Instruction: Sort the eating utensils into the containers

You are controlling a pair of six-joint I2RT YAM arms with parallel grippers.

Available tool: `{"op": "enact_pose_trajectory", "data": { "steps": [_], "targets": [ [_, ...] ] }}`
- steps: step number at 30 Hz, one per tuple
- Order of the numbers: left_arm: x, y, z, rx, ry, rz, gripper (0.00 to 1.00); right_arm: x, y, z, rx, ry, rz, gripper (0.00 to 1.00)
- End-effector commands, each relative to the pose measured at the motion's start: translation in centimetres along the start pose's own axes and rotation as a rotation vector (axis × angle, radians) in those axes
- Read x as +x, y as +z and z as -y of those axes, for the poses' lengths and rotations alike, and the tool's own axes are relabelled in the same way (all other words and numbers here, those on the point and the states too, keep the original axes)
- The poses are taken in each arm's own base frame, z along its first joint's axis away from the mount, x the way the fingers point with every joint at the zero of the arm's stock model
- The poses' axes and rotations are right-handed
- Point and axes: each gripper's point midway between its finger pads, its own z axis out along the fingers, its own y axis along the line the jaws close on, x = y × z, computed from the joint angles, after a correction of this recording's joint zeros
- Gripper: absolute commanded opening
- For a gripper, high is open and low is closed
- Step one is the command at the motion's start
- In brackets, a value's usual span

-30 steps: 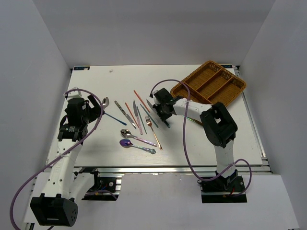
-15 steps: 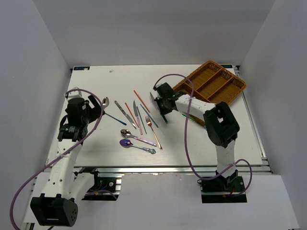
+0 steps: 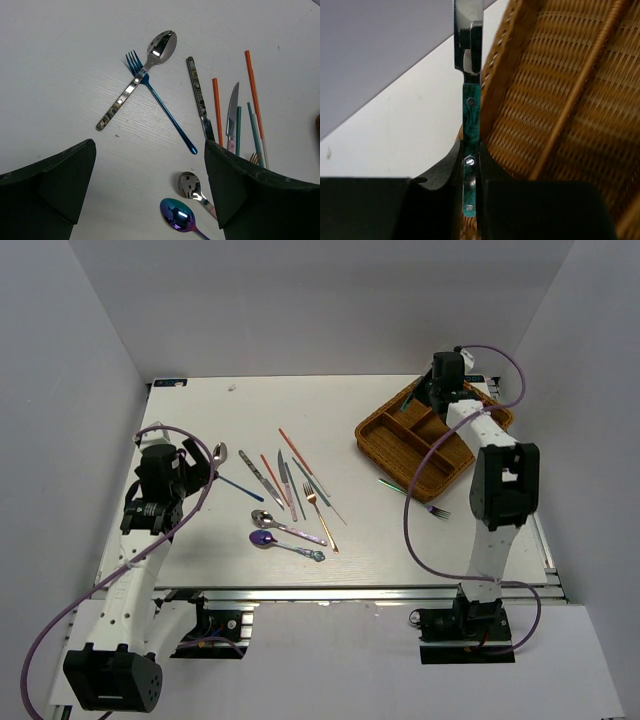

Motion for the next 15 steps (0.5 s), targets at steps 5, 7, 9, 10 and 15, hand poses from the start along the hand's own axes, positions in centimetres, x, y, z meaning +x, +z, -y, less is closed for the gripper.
{"op": "enact_pose_trajectory", "data": {
  "steps": [5, 7, 9, 10, 15],
  "targets": [
    [0.3, 0.5, -0.3, -0.021, 0.014, -0.011, 0.98, -1.5, 5.9, 0.8, 0.087, 0.113, 0.031, 0.00],
    [0.3, 0.5, -0.3, -0.020, 0.015, -0.012, 0.98, -2.1, 6.8, 1.7, 0.132, 0.131, 0.057, 0.00],
    [0.4, 0.5, -0.3, -0.019, 0.015, -0.014, 0.98, -2.2, 7.0, 2.6, 0.172, 0.172, 0.075, 0.00],
    [0.4, 0.6, -0.2, -0.018, 0.016, -0.016, 0.98, -1.8, 7.2, 3.0, 0.175, 0.176, 0.072, 0.00],
    [0.5, 0.6, -0.1, -0.009, 0.018, -0.022, 0.98, -1.9, 7.4, 3.0, 0.176, 0.188, 0.076, 0.21]
  ]
}}
